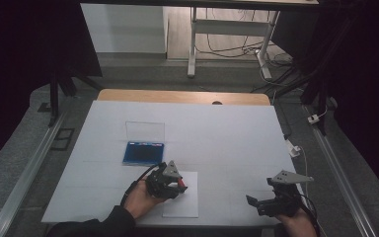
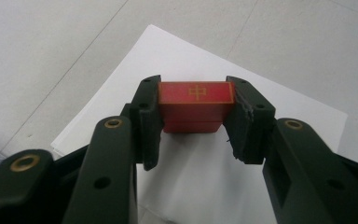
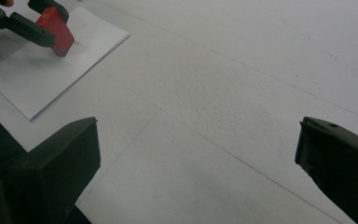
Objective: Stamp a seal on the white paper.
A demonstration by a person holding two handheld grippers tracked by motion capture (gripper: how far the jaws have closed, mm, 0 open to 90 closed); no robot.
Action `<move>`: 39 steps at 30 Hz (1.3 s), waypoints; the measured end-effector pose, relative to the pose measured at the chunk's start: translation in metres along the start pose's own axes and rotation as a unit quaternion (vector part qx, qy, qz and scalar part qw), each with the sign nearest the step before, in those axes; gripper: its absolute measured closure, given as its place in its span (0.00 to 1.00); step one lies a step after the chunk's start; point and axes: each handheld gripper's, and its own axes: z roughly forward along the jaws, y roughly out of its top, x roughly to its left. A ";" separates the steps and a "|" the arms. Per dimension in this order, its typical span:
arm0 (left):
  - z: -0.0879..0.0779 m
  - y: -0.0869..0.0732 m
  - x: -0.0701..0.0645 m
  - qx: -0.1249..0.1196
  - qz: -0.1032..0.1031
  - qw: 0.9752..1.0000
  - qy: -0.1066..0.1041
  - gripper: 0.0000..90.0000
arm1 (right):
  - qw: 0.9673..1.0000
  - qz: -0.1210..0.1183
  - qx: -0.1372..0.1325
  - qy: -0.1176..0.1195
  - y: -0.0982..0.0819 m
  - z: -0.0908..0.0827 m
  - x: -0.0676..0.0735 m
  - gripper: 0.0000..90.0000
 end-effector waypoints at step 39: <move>0.004 -0.008 0.002 -0.018 -0.019 1.000 -0.011 0.65 | 1.000 -0.003 0.007 -0.004 0.000 0.001 0.001 0.00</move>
